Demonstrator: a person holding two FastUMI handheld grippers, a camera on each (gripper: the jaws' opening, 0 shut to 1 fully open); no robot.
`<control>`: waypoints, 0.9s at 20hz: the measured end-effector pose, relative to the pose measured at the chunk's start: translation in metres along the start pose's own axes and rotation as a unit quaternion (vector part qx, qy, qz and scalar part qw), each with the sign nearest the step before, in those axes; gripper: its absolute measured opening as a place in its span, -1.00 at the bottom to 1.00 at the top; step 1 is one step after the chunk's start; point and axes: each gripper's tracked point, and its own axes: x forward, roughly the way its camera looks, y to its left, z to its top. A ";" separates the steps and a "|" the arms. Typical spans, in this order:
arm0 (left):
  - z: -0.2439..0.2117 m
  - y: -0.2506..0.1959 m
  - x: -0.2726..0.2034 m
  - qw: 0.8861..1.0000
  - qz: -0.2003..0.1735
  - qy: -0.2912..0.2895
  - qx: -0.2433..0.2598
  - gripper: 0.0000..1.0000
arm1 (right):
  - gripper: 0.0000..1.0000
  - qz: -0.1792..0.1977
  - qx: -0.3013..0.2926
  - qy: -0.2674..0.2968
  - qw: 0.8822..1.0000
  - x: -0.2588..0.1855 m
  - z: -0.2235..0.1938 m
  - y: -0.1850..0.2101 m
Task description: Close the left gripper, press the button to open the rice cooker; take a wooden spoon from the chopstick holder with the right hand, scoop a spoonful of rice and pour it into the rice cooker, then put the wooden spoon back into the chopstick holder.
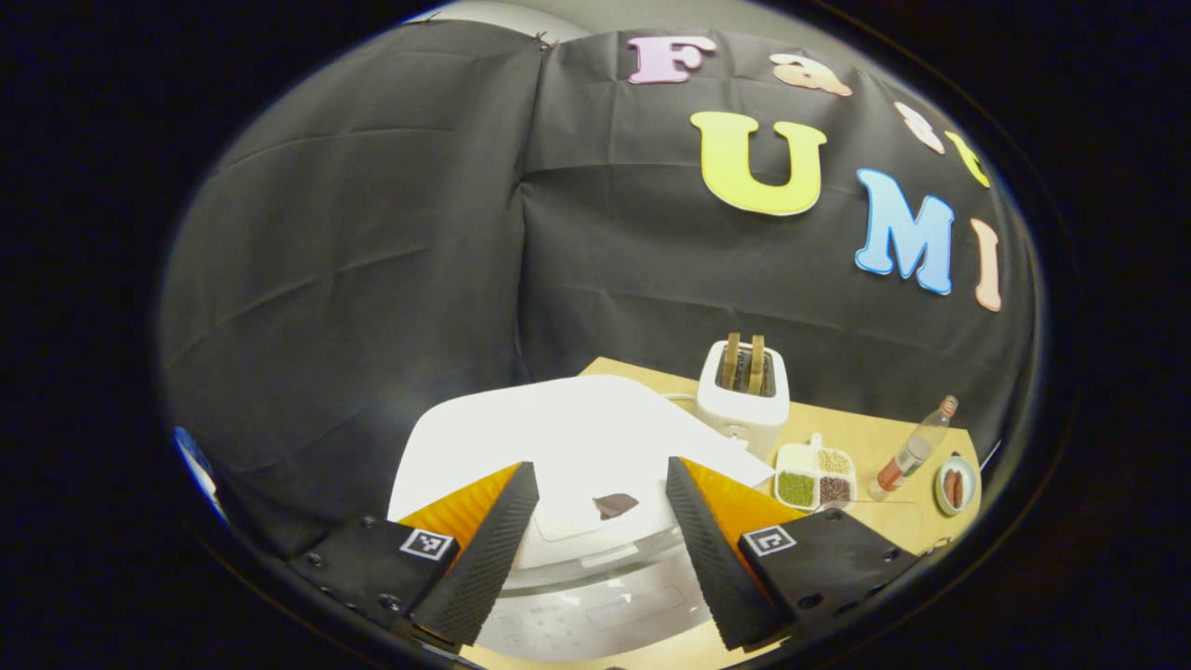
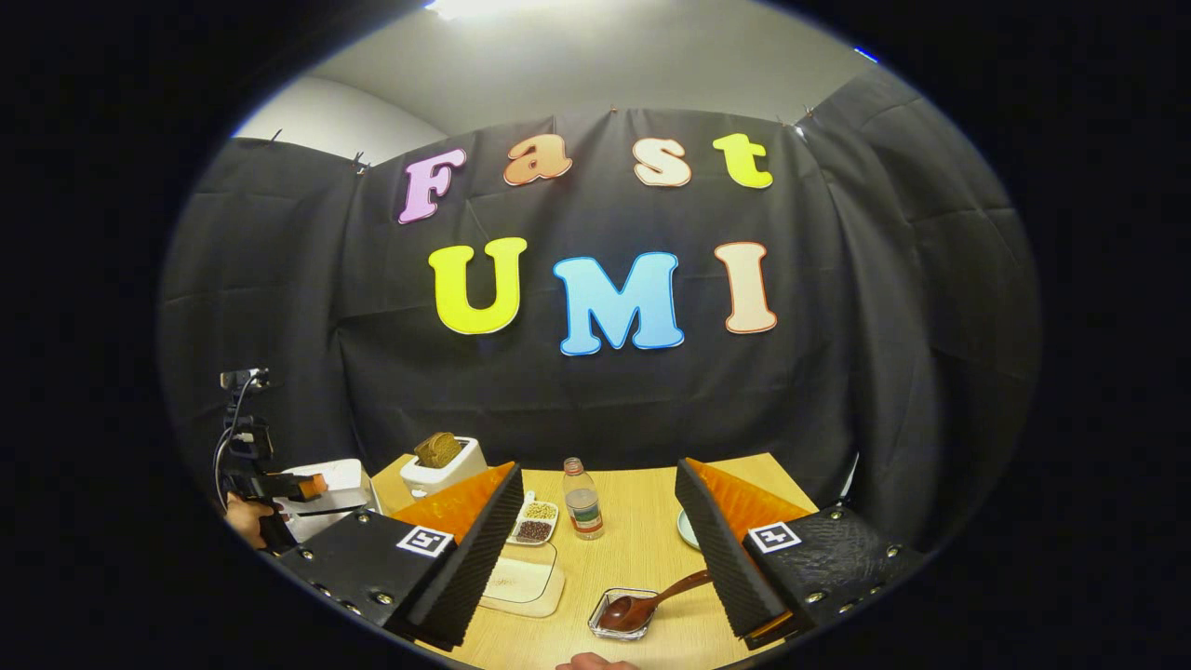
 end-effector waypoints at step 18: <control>-0.035 0.004 0.010 0.999 0.001 0.042 0.011 0.92 | 0.99 -0.002 0.004 0.007 1.000 -0.002 -0.006 0.003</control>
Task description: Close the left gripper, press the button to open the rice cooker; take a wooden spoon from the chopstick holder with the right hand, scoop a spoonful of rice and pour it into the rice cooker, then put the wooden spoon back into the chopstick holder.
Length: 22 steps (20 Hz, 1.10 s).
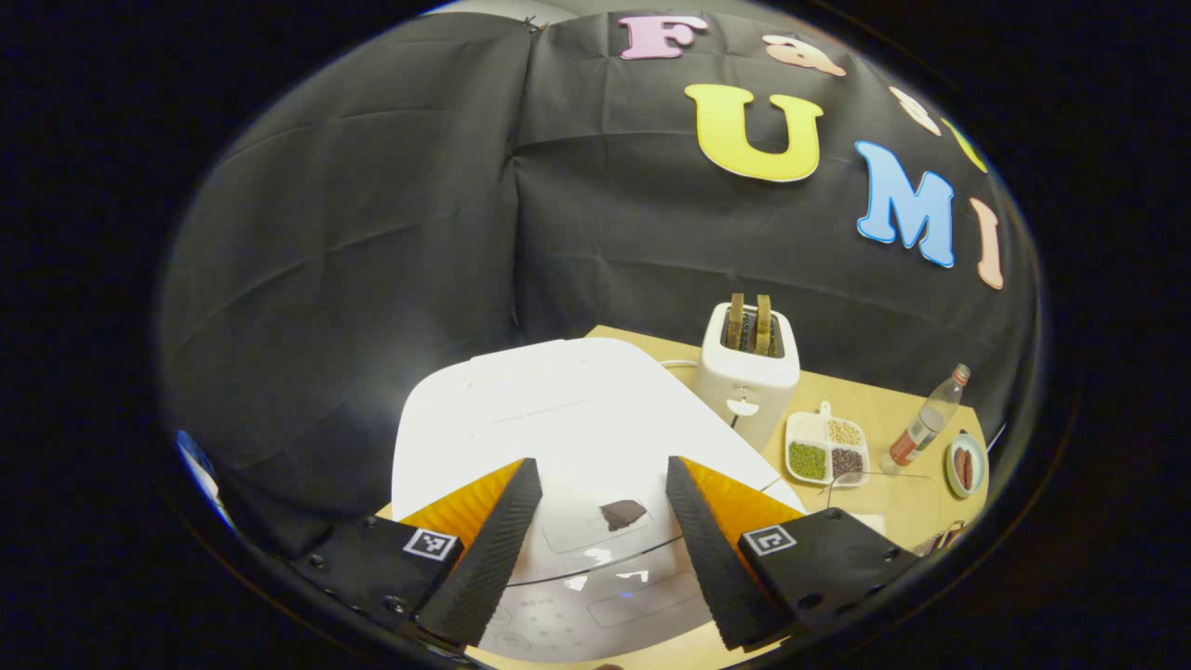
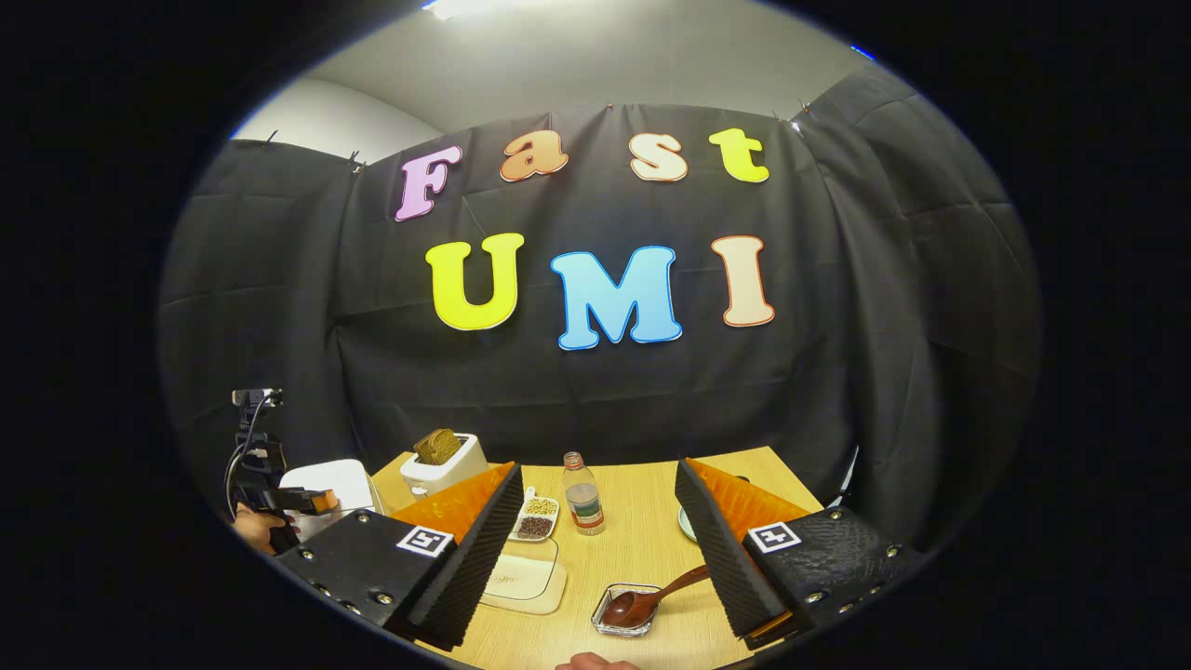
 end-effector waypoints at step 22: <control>0.126 -0.130 -0.197 0.963 -0.153 -0.221 0.004 0.89 | 0.98 -0.018 0.009 -0.068 0.997 -0.014 0.047 -0.039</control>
